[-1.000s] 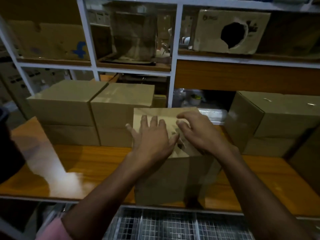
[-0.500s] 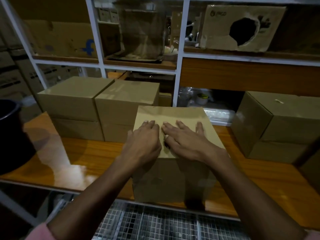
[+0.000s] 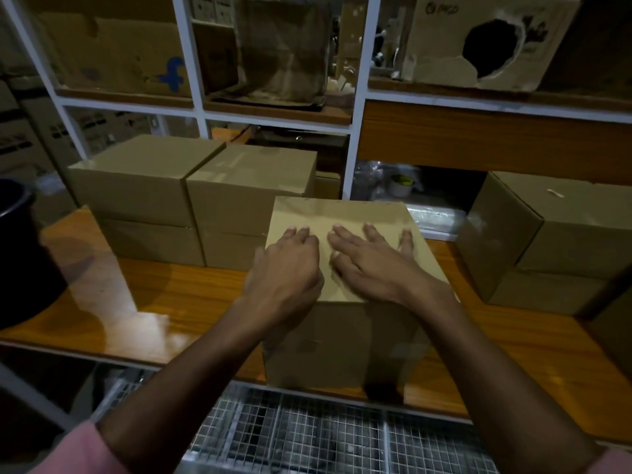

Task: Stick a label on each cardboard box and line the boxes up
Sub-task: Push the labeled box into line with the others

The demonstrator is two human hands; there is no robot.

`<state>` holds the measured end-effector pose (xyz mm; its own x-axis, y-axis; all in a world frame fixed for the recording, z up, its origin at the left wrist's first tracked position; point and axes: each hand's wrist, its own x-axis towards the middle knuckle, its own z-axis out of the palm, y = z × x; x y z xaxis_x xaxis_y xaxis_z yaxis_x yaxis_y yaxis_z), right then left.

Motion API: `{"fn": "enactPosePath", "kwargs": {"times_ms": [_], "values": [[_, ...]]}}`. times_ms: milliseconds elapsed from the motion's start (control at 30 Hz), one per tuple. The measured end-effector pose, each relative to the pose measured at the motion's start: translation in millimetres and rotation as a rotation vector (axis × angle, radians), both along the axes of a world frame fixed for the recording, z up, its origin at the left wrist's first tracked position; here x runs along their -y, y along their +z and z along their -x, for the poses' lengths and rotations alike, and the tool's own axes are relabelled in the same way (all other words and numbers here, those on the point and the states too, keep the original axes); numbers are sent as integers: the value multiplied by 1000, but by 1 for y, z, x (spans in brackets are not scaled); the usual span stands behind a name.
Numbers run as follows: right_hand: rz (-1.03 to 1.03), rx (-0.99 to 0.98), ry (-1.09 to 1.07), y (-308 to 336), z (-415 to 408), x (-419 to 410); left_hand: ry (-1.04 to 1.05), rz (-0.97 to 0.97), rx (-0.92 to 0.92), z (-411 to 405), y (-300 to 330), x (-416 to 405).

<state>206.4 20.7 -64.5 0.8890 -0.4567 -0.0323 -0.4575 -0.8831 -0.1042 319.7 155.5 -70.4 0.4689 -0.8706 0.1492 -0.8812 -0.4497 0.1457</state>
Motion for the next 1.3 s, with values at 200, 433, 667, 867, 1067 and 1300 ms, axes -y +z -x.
{"fn": "enactPosePath", "kwargs": {"times_ms": [200,433,667,867,1067,1300], "values": [[67,20,-116,-1,21,-15,-12,26,-10,-1,-3,-1],[-18,14,-40,-1,3,-16,-24,2,-5,0,1,-2],[55,17,-36,-1,45,-42,-26,-14,5,4,3,-3],[3,19,-95,1,20,-35,-29,-21,7,4,7,-5],[61,43,-59,-3,29,-47,-13,5,-17,6,6,-6],[38,70,-207,-5,22,-46,26,68,-64,15,15,-11]]}}
